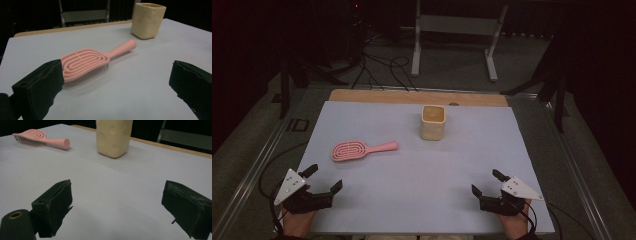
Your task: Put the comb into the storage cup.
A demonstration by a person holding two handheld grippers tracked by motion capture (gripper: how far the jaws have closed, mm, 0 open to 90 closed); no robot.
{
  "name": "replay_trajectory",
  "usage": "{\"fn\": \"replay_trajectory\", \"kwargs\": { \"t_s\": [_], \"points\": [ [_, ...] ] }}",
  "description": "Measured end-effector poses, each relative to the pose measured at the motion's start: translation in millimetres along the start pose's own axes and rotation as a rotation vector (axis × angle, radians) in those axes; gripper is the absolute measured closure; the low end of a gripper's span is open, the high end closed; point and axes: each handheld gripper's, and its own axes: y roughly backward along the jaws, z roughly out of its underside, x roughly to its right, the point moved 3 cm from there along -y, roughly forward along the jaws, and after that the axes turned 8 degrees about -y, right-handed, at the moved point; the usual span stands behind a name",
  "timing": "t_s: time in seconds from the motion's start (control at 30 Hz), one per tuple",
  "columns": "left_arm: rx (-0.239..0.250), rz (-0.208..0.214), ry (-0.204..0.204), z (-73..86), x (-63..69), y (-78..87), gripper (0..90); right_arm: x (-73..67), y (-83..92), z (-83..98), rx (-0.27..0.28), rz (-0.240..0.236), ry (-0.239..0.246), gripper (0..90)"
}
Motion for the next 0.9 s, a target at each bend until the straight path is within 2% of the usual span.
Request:
{"fn": "replay_trajectory", "kwargs": {
  "t_s": [0.43, 0.67, 0.7, 0.9],
  "points": [
    [-0.004, -0.012, 0.017, 1.0, -1.3, -0.7, 0.3, 0.4, -5.9, 3.5, -0.009, 0.001, 0.002, 9.3],
    [-0.011, -0.028, 0.005, -2.0, -0.4, -0.9, 0.3, 2.1, -6.2, 4.7, -0.01, 0.002, -0.01, 9.4],
    [-0.007, -0.04, 0.003, -4.5, -1.0, -0.8, 0.4, 1.7, -5.9, 4.7, -0.01, 0.004, -0.014, 9.4],
    [0.002, -0.044, 0.015, -14.4, -4.9, -4.6, 0.5, 1.9, -5.7, 5.1, -0.005, 0.012, -0.025, 9.4]
  ]
}}
